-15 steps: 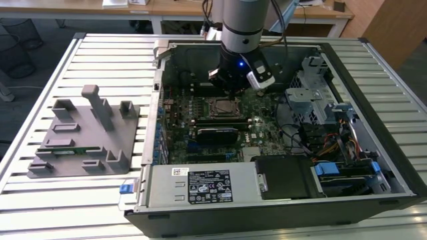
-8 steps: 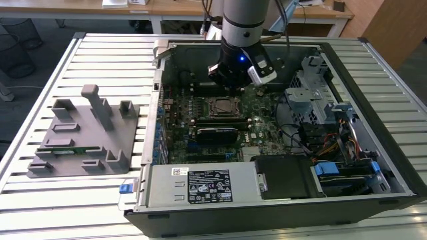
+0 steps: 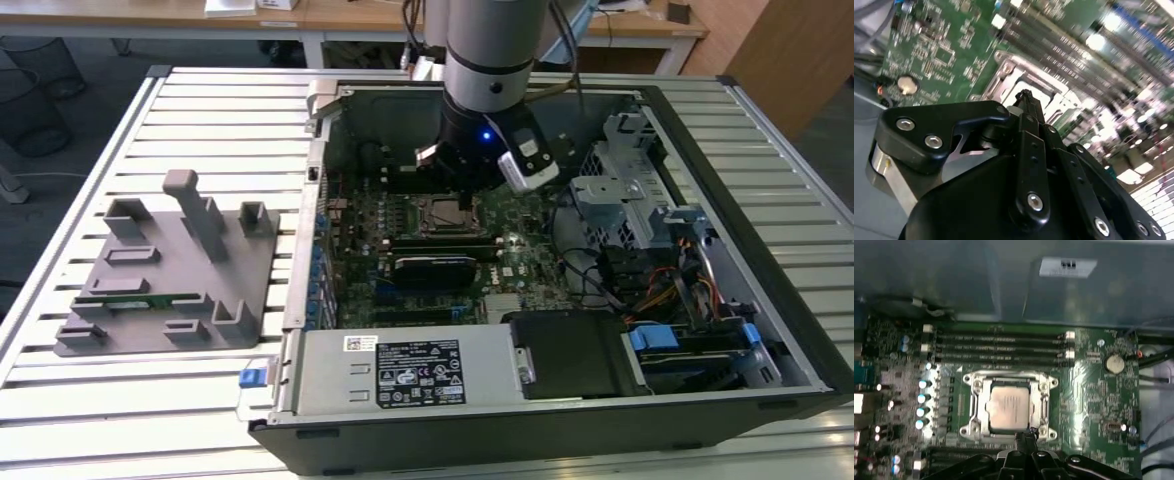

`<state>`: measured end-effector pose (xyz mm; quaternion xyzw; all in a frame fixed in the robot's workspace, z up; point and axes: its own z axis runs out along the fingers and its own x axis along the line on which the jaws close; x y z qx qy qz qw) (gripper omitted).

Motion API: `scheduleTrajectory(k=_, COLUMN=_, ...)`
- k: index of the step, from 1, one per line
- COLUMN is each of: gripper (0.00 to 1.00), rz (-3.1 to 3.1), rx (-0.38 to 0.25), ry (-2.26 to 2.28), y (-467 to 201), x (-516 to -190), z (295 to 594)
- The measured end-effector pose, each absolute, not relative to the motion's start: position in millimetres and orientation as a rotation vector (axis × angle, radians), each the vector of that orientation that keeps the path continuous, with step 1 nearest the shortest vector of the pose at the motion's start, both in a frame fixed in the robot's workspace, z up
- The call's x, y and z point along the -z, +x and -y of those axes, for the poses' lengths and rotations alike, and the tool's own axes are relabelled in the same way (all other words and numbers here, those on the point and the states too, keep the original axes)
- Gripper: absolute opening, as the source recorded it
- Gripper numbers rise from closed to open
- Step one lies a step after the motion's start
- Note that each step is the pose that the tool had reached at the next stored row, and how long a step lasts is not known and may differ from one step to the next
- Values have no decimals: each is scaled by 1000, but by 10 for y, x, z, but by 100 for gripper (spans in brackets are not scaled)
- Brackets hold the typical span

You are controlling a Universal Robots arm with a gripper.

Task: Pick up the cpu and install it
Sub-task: 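Install the second cpu locking lever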

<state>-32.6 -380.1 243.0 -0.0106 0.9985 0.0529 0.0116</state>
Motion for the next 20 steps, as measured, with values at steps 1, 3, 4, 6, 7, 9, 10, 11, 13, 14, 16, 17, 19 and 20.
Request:
scheduleTrajectory(k=1, gripper=11, rz=-3115, rx=-165, ry=-33, y=-326, x=-2428, z=3843)
scheduleTrajectory(k=3, gripper=11, rz=-3118, rx=-166, ry=-33, y=-326, x=-2421, z=3904)
scheduleTrajectory(k=4, gripper=11, rz=-3118, rx=-167, ry=-33, y=-330, x=-2411, z=3919)
scheduleTrajectory(k=6, gripper=11, rz=-3118, rx=-168, ry=-33, y=-393, x=-2387, z=3935)
scheduleTrajectory(k=7, gripper=11, rz=-3118, rx=-168, ry=-33, y=-425, x=-2378, z=3945)
scheduleTrajectory(k=9, gripper=11, rz=-3118, rx=-169, ry=-33, y=-479, x=-2366, z=3972)
scheduleTrajectory(k=10, gripper=11, rz=-3118, rx=-169, ry=-33, y=-509, x=-2359, z=3981)
scheduleTrajectory(k=11, gripper=11, rz=-3118, rx=-170, ry=-33, y=-539, x=-2351, z=3985)
scheduleTrajectory(k=13, gripper=11, rz=-3118, rx=-171, ry=-34, y=-595, x=-2331, z=3985)
scheduleTrajectory(k=14, gripper=11, rz=-3118, rx=-171, ry=-34, y=-624, x=-2317, z=3985)
scheduleTrajectory(k=16, gripper=11, rz=-3118, rx=-170, ry=-33, y=-659, x=-2283, z=3985)
scheduleTrajectory(k=17, gripper=11, rz=-3118, rx=-170, ry=-33, y=-672, x=-2266, z=3985)
scheduleTrajectory(k=19, gripper=11, rz=-3118, rx=-171, ry=-33, y=-680, x=-2230, z=3985)
scheduleTrajectory(k=20, gripper=11, rz=-3118, rx=-172, ry=-33, y=-683, x=-2212, z=3986)
